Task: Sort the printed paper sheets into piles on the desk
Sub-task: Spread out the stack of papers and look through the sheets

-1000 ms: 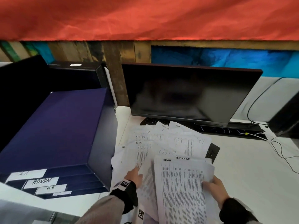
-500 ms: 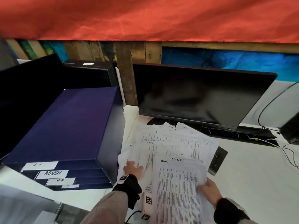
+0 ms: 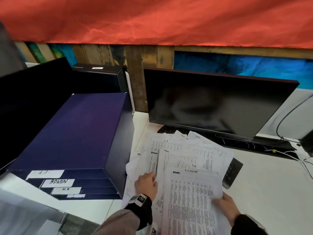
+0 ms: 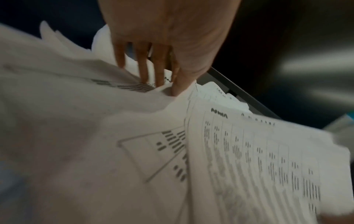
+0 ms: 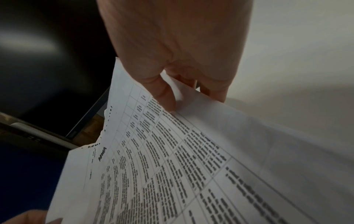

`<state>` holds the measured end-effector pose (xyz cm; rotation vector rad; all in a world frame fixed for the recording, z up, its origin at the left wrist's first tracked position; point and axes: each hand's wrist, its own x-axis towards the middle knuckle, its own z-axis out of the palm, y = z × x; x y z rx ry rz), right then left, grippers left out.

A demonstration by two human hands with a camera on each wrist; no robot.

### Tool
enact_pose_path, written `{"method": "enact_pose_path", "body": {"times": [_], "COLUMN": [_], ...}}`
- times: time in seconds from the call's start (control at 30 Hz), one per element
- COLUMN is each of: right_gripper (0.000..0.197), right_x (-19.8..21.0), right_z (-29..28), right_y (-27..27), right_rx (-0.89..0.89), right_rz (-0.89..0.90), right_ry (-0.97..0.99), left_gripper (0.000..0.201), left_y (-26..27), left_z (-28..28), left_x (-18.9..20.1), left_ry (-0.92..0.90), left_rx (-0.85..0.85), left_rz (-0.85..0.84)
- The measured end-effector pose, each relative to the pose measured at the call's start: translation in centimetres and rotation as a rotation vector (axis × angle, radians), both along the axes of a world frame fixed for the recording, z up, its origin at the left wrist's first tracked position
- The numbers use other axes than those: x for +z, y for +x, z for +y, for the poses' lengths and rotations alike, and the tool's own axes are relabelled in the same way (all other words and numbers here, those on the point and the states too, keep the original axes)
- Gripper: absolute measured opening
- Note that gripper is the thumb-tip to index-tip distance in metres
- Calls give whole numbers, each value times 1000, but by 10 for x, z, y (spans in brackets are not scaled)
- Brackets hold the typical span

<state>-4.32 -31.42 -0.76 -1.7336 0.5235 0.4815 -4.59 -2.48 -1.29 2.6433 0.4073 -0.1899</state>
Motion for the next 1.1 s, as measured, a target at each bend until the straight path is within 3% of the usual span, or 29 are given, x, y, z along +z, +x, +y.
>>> {"method": "enact_pose_path", "body": {"times": [0.23,0.4,0.53,0.63,0.7,0.83,0.9,1.0,1.1], "right_gripper": [47,23,22,22,23,27,26,29,36], "right_x": [-7,-5,-8,-12,-14,-23,-28,-31,-29], "right_z": [6,10,10,8,6,2,1,0,0], "right_y": [2,4,5,6,7,8,10,11,10], "right_rx": [75,107,110,95,91,78,75,64,63], "right_rz": [-1,-29,-7,15,31,48,58,53,48], "right_ry": [-86,-157,-190,-183,-162,-144,-147,-141,-136], "left_gripper": [6,2,2,19,21,9,17,27,11], "left_y": [9,11,9,8,5,-1,-5,-7,-8], "left_z": [11,14,10,1,-6,-20,-25,-24,-17], "left_x": [5,5,6,3,4,7,2,-2,9], "left_ry": [-154,-238,-314,-350,-276,-144,-94,-96,-188], "left_rx": [228,295,303,236,152,-205,-341,-391,-291], "left_rz": [228,241,159,20,-58,-222,-266,-330,-370]}}
